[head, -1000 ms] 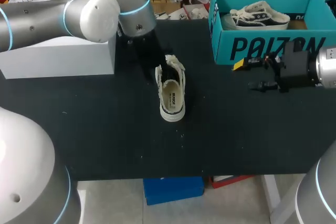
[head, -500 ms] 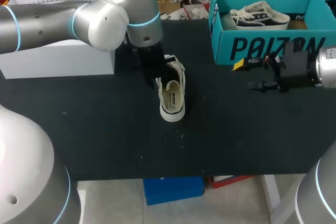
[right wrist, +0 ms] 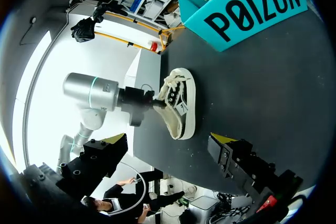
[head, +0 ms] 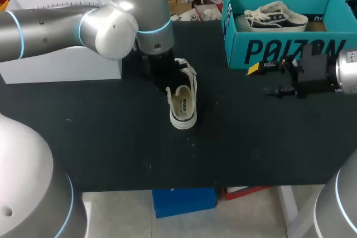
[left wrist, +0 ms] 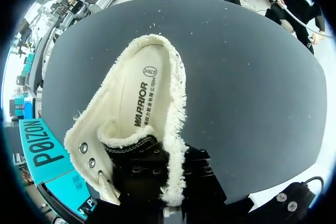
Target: Take the shoe out of the shoebox, open the shoe tongue, remove and reinsert the insole, then place the shoe into the shoebox
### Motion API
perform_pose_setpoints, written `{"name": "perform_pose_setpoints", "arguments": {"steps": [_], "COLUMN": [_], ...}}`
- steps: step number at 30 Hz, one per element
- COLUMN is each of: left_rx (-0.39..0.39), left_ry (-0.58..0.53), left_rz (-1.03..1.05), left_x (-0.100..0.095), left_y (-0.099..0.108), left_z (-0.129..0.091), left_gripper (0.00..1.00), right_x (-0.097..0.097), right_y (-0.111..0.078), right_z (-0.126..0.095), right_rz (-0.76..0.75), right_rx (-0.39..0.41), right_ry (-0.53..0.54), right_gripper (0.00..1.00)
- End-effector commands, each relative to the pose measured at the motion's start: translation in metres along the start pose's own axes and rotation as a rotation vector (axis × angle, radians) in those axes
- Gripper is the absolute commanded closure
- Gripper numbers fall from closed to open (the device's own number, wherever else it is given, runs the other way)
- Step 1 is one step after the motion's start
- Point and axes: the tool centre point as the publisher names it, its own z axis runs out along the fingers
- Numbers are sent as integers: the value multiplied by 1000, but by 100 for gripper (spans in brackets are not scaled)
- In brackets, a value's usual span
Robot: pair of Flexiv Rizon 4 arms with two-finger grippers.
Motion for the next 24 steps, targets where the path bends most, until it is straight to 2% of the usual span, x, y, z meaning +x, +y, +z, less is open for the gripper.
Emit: {"name": "perform_pose_setpoints", "arguments": {"steps": [1,10,18,24], "left_rx": [4,-7,-15,-98], "left_ry": [-6,-43,-111,-150], "left_rz": [8,42,41,22], "left_x": [-1,-8,-15,-13], "left_y": [0,-2,-7,-4], "left_z": [2,-29,-80,-131], "left_gripper": [100,100,100,100], "right_x": [0,0,0,0], "right_y": [1,1,1,1], "right_z": [1,1,1,1], "right_rz": [1,1,1,1], "right_rx": [1,1,1,1], "right_ry": [-1,-1,-1,-1], "right_gripper": [0,0,0,0]}}
